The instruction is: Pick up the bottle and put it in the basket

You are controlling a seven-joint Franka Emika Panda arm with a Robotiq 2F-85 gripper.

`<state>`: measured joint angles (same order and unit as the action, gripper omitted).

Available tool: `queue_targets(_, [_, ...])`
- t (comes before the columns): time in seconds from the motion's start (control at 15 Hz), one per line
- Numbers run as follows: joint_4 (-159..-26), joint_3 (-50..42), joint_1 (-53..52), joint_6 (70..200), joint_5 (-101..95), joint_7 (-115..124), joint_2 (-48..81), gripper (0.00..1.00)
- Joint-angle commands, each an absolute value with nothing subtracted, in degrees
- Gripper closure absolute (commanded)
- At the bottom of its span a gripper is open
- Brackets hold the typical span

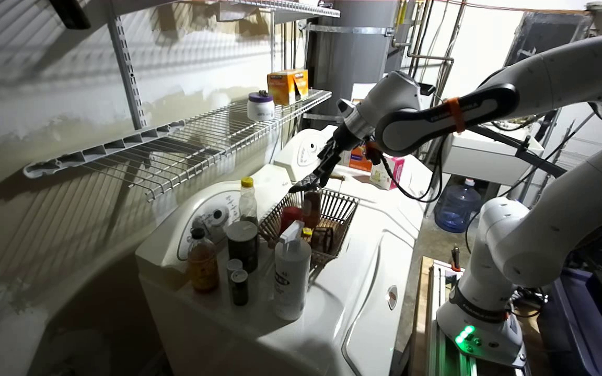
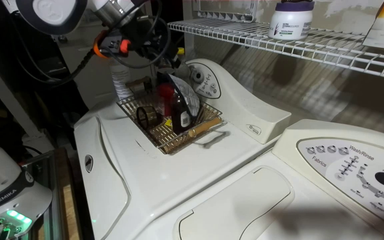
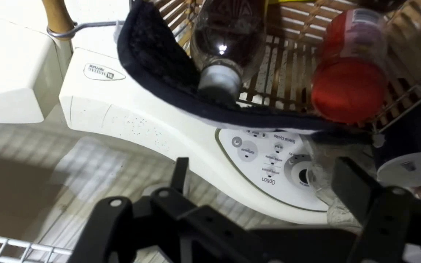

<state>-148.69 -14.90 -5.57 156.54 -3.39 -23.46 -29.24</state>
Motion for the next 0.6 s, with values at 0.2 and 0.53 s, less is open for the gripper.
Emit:
queue_targets(0.2, [-143.43, -7.24, -1.12, 133.82, -3.93, -18.31, -35.81, 0.0])
queue_targets(0.53, [-140.35, -5.17, -0.06, 122.56, -4.11, -13.31, -37.72, 0.0])
